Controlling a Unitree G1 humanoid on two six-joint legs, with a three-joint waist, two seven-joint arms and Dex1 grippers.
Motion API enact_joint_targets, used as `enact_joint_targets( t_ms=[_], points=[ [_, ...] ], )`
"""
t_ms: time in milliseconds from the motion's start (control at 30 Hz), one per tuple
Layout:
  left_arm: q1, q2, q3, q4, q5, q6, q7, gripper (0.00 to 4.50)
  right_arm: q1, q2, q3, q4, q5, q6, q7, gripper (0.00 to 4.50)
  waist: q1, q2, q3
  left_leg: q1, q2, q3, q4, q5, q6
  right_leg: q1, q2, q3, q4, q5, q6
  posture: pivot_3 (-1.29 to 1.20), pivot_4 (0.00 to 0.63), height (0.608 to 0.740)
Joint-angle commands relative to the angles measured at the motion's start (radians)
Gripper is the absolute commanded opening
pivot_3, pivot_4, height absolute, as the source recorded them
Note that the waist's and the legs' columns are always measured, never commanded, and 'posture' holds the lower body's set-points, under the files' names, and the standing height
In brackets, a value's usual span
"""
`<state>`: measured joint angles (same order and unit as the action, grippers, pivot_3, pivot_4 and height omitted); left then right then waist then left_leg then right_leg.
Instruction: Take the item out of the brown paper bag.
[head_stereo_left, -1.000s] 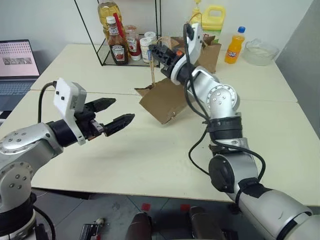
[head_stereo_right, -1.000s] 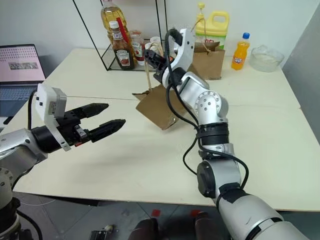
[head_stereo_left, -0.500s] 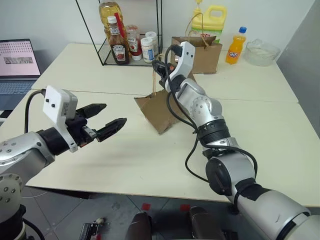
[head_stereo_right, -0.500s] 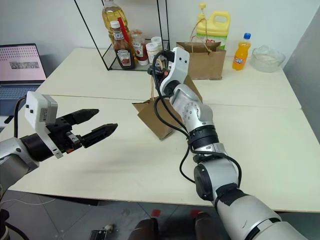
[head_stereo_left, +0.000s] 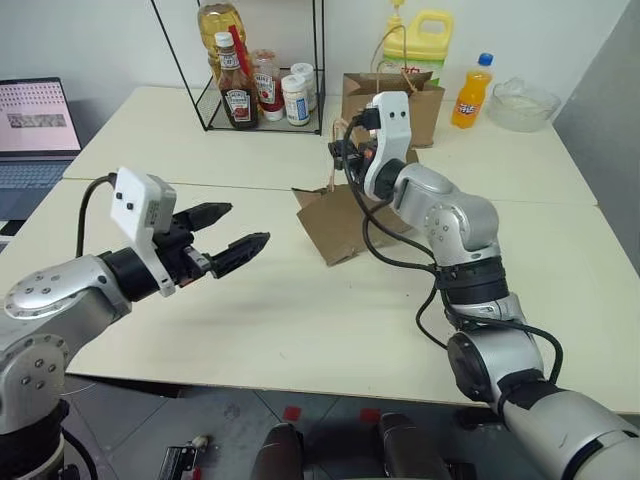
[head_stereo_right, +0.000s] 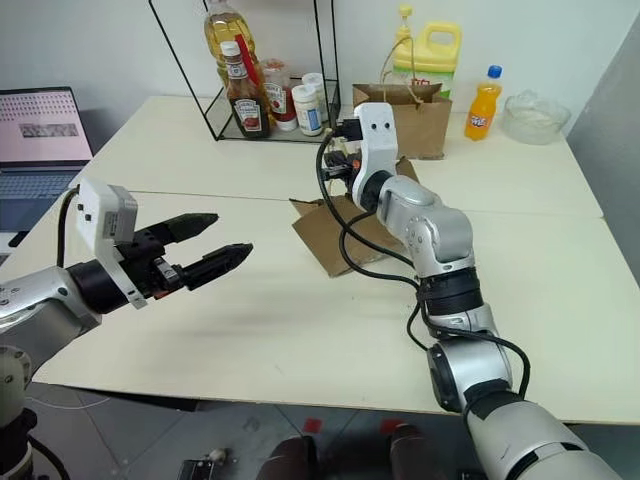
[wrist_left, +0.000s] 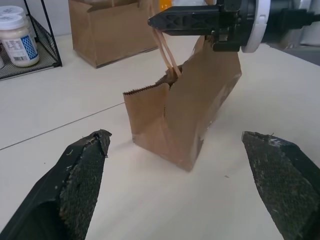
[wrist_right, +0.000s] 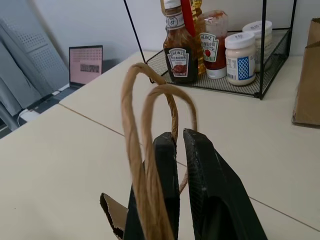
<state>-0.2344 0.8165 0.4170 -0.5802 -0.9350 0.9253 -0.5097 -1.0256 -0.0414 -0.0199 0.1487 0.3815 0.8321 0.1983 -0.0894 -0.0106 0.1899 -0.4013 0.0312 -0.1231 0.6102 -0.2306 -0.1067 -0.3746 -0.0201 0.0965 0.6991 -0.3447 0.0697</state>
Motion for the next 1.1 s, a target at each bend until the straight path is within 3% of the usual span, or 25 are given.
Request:
enact_joint_targets(
  t_ms=[33,200,367,1100],
  points=[
    [-0.026,0.001,-0.015,0.008,0.018,-0.039,-0.009,4.5,-0.014,0.049,-0.055,-0.093,0.043,0.124,-0.087,0.08,0.0,0.0,0.0,0.0,0.0,0.0,0.0,0.0,0.0,0.0,0.0,0.0,0.0,0.0,0.0,0.0,0.15,0.74],
    [-0.036,0.008,-0.024,0.023,0.025,-0.051,-0.02,4.5,0.001,0.063,-0.062,-0.106,-0.002,0.162,-0.17,0.08,0.002,0.0,0.0,0.0,0.0,0.0,0.0,0.0,0.0,0.0,0.0,0.0,0.0,0.0,0.0,0.0,0.15,0.74],
    [-0.034,0.008,-0.031,0.027,0.026,-0.06,-0.022,4.5,-0.055,0.058,-0.048,-0.076,-0.016,0.064,-0.127,0.08,0.002,0.0,0.0,0.0,0.0,0.0,0.0,0.0,0.0,0.0,0.0,0.0,0.0,0.0,0.0,0.0,0.15,0.74],
    [0.045,0.066,0.11,-0.012,-0.007,-0.038,-0.002,4.5,-0.273,0.307,-0.058,0.323,-0.005,-0.291,-0.125,0.08,-0.003,0.0,0.0,0.0,0.0,0.0,-0.001,0.0,0.0,-0.001,0.0,0.0,0.0,0.0,0.0,0.0,0.15,0.74]
  ],
)
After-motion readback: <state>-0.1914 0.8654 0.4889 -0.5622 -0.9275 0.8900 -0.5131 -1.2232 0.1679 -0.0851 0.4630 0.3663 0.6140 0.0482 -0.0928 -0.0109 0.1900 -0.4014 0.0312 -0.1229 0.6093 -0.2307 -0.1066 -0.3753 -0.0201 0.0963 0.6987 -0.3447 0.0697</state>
